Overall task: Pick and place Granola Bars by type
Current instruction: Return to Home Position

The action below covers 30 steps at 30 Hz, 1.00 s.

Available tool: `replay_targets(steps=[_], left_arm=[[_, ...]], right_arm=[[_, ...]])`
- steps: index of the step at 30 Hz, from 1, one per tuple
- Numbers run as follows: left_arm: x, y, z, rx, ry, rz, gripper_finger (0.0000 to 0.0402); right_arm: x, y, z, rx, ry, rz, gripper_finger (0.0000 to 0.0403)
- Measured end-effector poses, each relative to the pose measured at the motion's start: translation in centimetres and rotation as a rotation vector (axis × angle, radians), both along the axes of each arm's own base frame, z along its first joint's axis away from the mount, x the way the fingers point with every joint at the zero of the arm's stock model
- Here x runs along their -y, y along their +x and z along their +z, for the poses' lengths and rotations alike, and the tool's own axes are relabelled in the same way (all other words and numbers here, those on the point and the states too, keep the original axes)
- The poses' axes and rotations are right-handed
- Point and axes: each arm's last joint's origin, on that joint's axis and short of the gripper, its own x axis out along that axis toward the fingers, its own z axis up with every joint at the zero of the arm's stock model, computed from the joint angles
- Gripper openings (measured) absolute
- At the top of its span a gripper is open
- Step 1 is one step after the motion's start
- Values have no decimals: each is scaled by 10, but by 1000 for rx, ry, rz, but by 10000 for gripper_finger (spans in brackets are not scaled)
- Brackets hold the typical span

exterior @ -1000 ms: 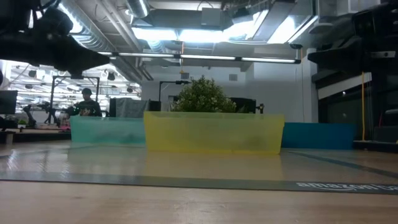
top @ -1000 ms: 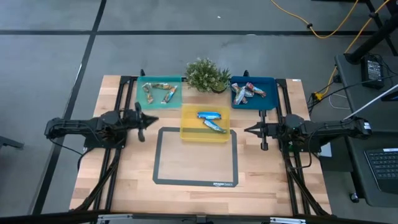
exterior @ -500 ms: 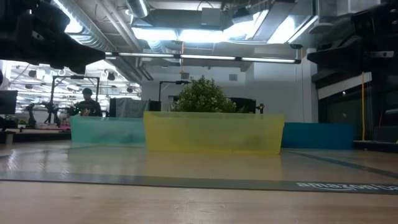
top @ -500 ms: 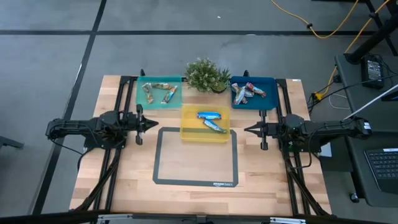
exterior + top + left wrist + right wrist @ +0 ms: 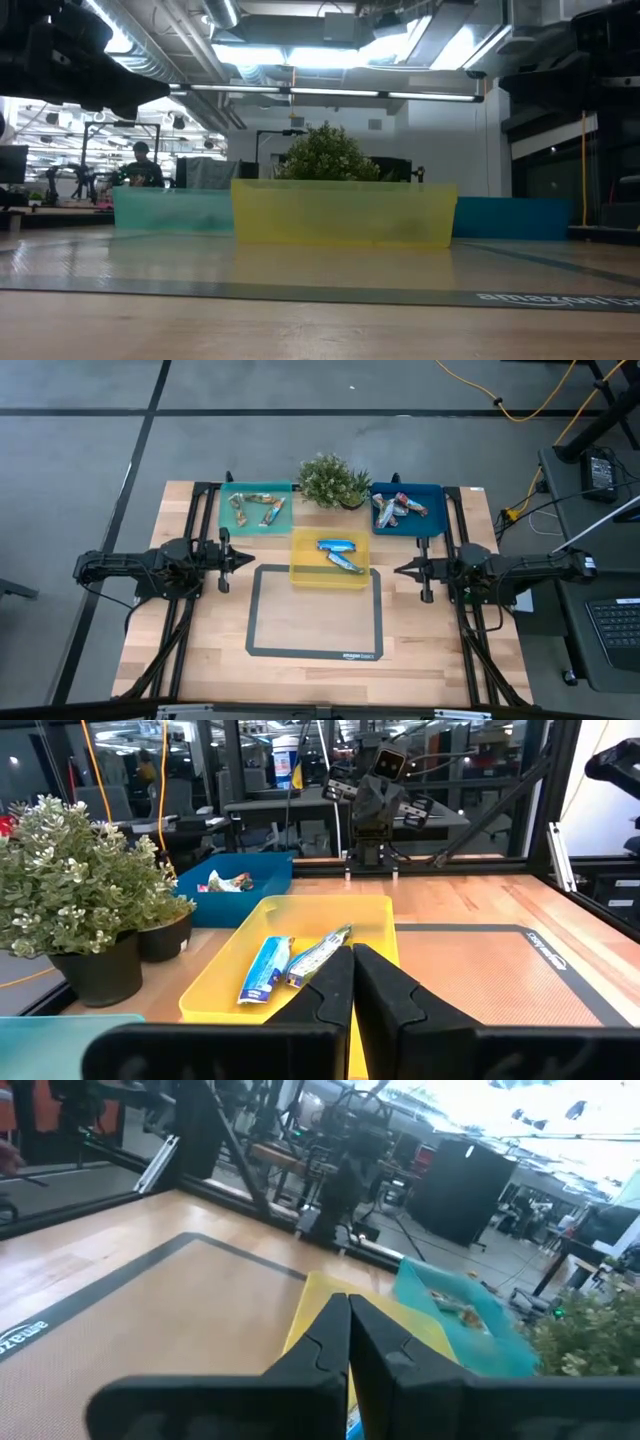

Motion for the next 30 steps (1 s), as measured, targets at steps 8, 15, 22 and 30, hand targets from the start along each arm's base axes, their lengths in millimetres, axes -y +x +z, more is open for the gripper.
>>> replay_targets(steps=[8, 15, 22, 30], left_arm=[[0, 0, 0, 0, 0, 0, 2], [0, 0, 0, 1, 0, 0, 6], [0, 0, 0, 1, 0, 0, 2], [0, 0, 0, 1, 0, 0, 5]], right_arm=[[-2, -12, 17, 187, -92, 32, 7], [-1, -26, 27, 328, -172, -14, 7], [-3, -23, 17, 216, -88, 56, 7], [-5, -21, 1, 13, 165, 144, 7]])
